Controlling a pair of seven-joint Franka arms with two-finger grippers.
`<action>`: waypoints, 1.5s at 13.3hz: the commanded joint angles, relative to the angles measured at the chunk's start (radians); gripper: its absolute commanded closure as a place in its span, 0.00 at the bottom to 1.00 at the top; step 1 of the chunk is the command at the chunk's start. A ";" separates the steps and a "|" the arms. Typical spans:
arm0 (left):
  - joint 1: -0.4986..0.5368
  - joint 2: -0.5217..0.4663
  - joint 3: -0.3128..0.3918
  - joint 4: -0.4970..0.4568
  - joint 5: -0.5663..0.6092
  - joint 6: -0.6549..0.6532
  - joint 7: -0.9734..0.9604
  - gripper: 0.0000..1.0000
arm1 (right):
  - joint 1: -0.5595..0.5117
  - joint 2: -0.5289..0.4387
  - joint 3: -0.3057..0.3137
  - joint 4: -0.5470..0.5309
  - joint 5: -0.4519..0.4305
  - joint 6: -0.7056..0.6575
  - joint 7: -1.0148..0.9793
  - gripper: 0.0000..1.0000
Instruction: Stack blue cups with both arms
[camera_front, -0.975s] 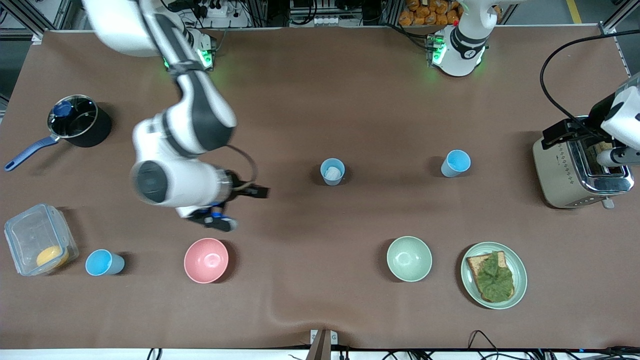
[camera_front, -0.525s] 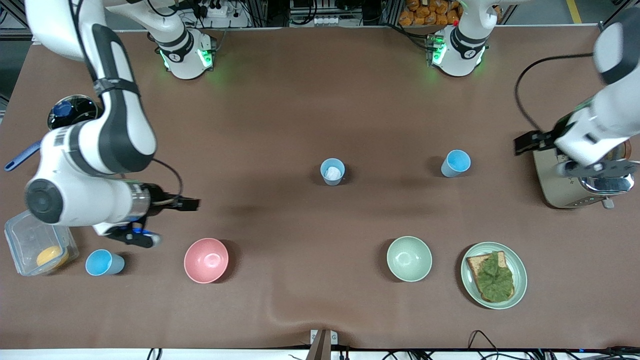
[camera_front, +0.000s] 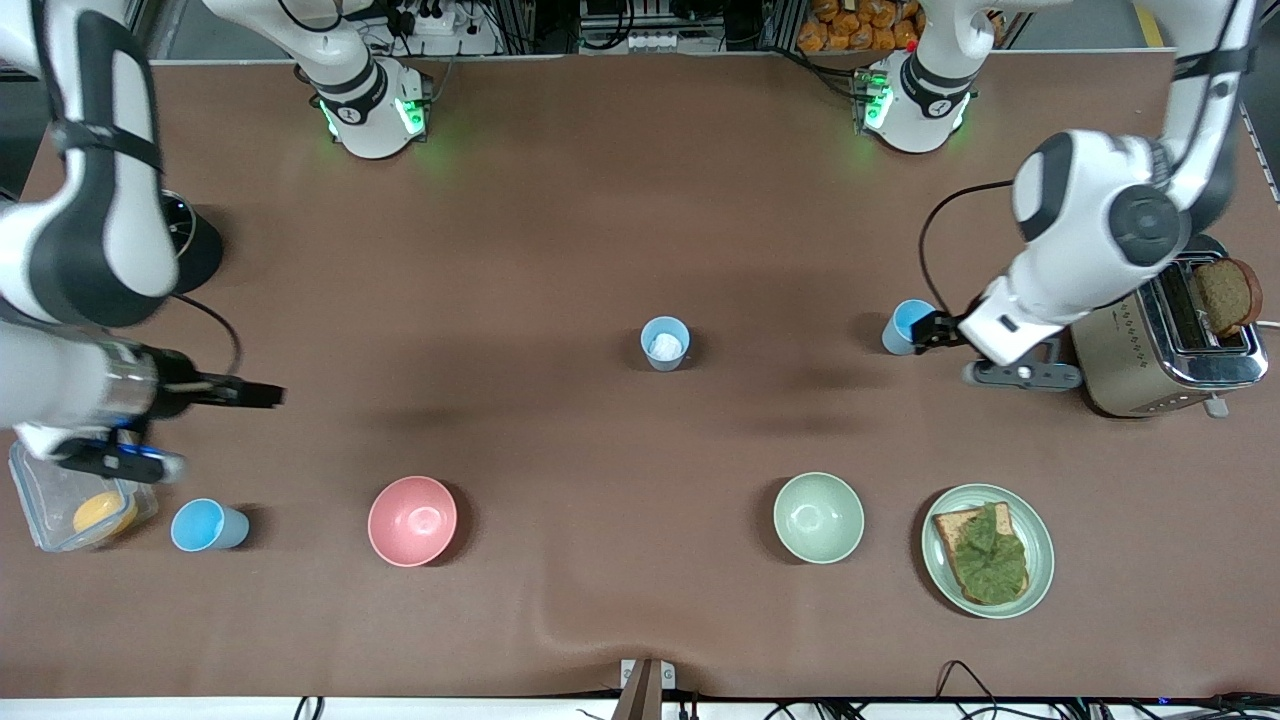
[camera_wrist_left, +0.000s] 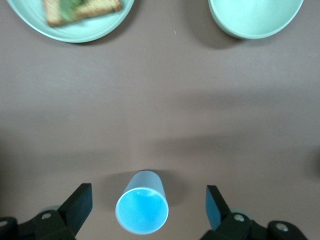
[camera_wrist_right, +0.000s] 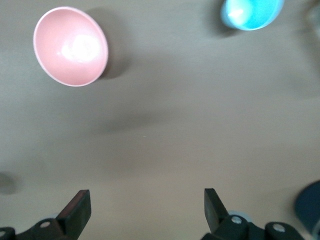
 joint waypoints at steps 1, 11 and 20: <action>-0.020 -0.002 -0.006 -0.136 -0.086 0.149 -0.038 0.00 | -0.039 -0.163 0.024 -0.131 -0.071 0.008 -0.011 0.00; 0.011 -0.035 -0.056 -0.342 -0.090 0.301 -0.038 0.00 | -0.154 -0.449 0.077 -0.248 -0.099 -0.090 -0.011 0.00; 0.020 -0.006 -0.055 -0.356 -0.088 0.327 0.003 1.00 | -0.191 -0.471 0.165 -0.253 -0.144 -0.044 -0.012 0.00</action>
